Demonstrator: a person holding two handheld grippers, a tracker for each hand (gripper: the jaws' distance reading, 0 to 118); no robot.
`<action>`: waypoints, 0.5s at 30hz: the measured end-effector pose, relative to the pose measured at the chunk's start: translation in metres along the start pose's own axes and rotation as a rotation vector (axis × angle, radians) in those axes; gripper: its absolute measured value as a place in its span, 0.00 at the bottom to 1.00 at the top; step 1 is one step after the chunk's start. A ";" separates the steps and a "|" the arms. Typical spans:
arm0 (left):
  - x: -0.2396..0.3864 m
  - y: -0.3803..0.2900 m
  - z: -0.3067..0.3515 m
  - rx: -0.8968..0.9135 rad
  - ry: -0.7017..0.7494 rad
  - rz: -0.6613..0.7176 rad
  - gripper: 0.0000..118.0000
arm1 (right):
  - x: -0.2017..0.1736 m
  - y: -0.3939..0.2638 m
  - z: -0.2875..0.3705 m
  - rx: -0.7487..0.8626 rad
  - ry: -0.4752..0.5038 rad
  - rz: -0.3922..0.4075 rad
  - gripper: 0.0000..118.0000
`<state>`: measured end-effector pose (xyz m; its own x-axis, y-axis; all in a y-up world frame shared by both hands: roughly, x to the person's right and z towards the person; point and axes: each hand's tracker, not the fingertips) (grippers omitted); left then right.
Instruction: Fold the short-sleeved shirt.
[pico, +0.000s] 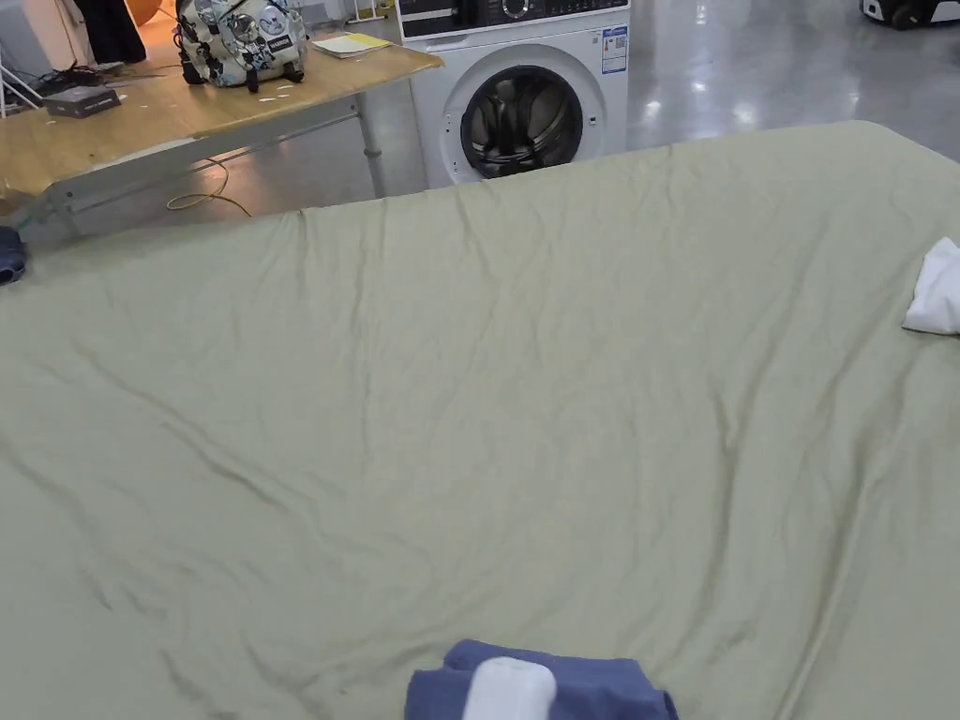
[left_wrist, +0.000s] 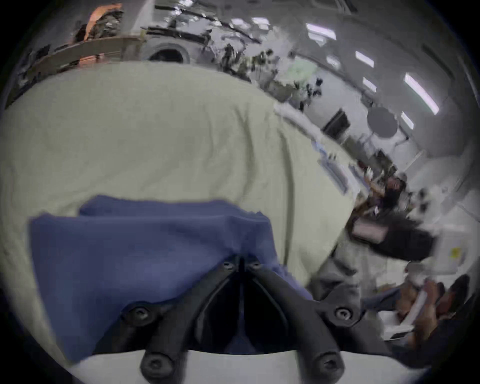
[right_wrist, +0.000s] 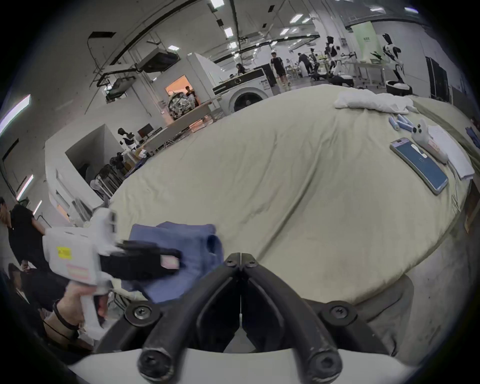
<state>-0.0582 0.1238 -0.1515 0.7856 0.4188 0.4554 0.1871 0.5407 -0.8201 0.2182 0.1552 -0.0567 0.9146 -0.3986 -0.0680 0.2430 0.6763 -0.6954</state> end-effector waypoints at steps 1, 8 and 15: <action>0.008 0.000 -0.007 -0.022 0.011 -0.023 0.00 | -0.003 0.000 -0.001 -0.001 0.010 0.009 0.00; 0.007 0.009 0.052 0.180 0.026 -0.004 0.10 | -0.043 -0.004 -0.026 -0.088 0.132 0.134 0.00; -0.065 -0.013 0.144 0.331 0.018 0.252 0.70 | -0.077 -0.007 -0.094 -0.259 0.065 0.301 0.00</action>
<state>-0.1962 0.1942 -0.1202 0.7934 0.5567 0.2464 -0.2095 0.6297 -0.7481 0.1156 0.1230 -0.1140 0.9082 -0.2505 -0.3353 -0.1295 0.5937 -0.7942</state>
